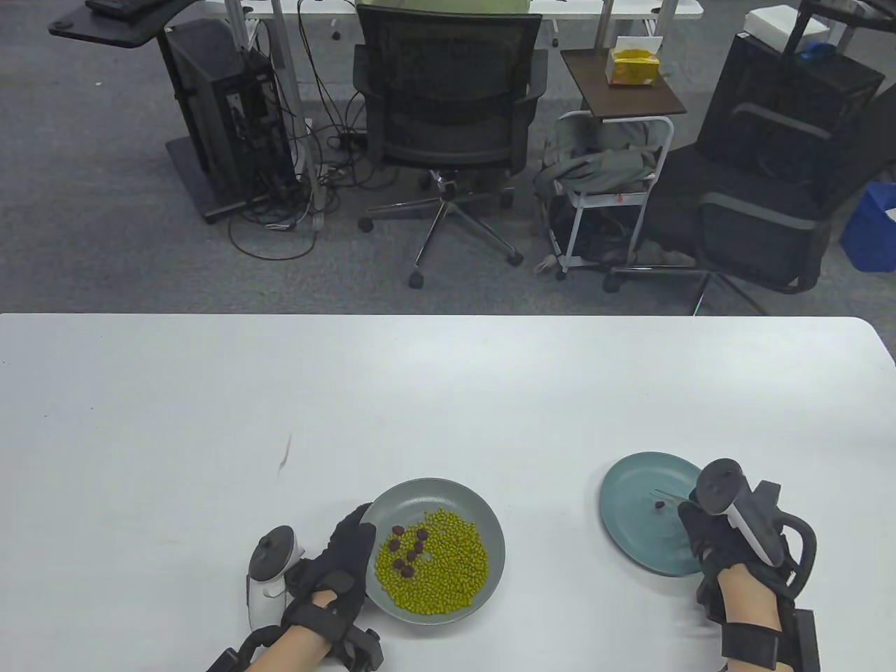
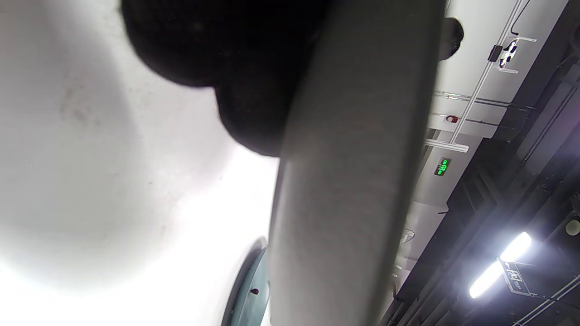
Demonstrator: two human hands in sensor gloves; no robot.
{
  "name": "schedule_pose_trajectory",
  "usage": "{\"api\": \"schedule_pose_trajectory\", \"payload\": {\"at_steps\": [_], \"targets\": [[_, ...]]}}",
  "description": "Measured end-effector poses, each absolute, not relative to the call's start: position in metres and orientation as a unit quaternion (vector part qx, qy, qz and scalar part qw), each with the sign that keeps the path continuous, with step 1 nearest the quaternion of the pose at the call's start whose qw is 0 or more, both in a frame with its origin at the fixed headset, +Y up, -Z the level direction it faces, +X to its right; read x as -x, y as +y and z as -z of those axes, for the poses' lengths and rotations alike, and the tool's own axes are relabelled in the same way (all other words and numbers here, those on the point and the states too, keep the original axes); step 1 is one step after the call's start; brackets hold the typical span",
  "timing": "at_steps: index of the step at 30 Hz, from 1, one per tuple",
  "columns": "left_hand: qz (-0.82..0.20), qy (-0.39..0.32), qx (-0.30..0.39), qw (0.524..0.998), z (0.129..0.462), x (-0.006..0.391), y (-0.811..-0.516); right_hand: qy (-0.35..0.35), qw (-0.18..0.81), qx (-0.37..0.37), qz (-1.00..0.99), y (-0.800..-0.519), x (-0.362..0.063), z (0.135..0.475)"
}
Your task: Pick cranberries with tweezers into plate
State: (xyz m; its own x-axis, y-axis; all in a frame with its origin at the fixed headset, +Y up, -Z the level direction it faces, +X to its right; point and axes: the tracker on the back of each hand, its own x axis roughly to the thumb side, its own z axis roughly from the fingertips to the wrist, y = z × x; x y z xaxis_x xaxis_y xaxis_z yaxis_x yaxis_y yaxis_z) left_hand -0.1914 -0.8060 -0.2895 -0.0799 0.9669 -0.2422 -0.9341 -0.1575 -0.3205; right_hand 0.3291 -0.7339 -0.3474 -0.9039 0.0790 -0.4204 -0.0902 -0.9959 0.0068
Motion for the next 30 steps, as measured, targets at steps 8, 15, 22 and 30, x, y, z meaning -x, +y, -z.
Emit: {"api": "schedule_pose_trajectory", "payload": {"at_steps": [8, 15, 22, 30], "targets": [[-0.733, -0.048, 0.217, 0.643, 0.288, 0.184, -0.808, -0.136, 0.097, 0.132, -0.977, -0.702, -0.291, 0.335], [-0.731, -0.05, 0.222, 0.643, 0.29, 0.181, -0.81, -0.218, 0.081, -0.021, -0.972, -0.694, -0.21, 0.316], [-0.729, -0.056, 0.228, 0.643, 0.289, 0.178, -0.81, -0.206, 0.066, -0.17, -0.961, -0.698, -0.132, 0.286], [-0.724, -0.061, 0.233, 0.646, 0.288, 0.175, -0.811, -0.217, 0.021, -0.246, -0.944, -0.705, -0.094, 0.267]]}}
